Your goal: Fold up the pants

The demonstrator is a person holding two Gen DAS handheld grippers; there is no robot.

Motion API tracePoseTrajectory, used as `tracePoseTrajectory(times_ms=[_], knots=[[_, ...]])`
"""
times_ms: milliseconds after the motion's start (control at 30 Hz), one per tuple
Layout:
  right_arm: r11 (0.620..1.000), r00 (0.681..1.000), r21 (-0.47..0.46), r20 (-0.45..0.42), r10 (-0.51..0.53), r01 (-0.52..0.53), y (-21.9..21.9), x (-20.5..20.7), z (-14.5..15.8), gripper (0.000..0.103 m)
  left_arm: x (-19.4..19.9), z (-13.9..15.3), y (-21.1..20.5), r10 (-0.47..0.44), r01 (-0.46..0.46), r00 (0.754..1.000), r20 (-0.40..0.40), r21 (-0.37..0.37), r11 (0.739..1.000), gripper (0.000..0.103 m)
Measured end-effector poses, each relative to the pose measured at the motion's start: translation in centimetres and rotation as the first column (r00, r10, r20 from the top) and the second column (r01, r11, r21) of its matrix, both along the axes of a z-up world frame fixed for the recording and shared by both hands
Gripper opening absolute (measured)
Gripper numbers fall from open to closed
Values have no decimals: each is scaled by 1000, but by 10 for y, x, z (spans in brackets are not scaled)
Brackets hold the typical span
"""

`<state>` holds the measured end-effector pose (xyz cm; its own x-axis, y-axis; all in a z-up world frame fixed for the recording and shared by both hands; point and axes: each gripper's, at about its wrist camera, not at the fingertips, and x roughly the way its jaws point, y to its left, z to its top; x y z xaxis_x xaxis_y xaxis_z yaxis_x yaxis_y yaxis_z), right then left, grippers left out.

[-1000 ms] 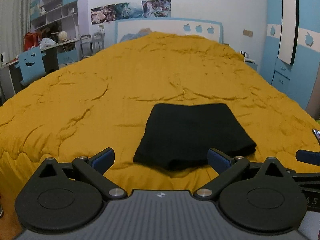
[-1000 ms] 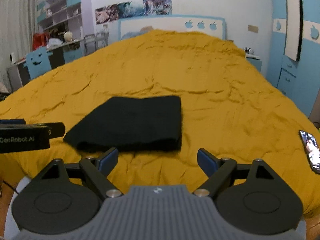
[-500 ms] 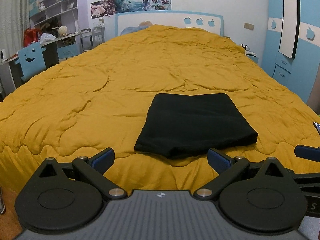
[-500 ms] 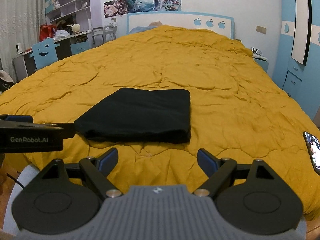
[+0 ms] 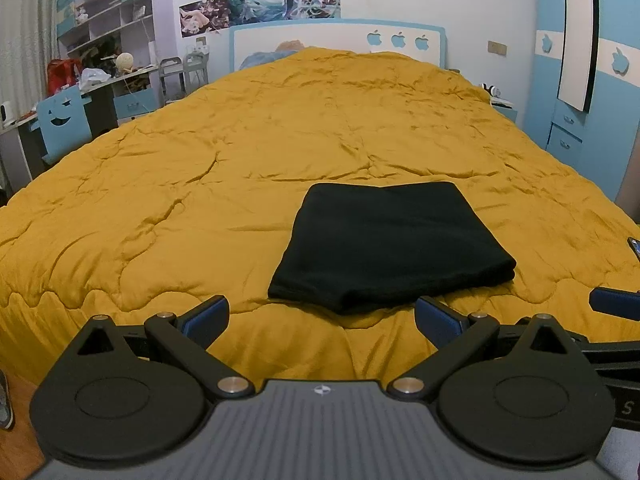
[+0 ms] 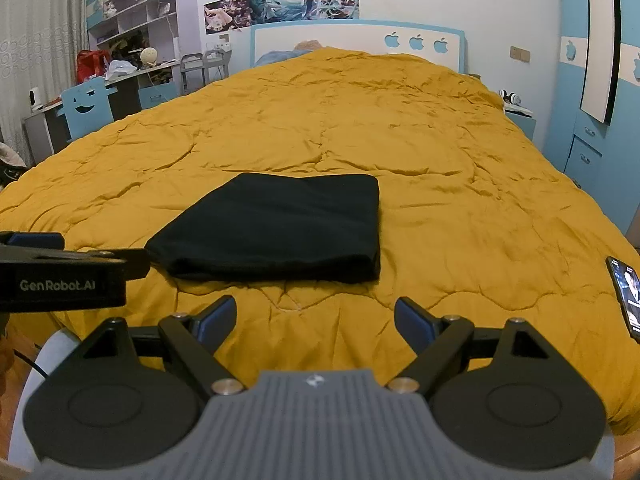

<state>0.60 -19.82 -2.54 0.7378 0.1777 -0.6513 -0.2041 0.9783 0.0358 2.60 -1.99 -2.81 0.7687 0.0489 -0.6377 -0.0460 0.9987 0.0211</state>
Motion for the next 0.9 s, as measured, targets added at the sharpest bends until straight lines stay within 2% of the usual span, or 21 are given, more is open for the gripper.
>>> tracePoseTrajectory(times_ms=[900], knots=[[1000,1000,1,-1,12,-12,0,-1,-2,82,3,-2,1,-6,6,1000,-26,-6,1000,103]])
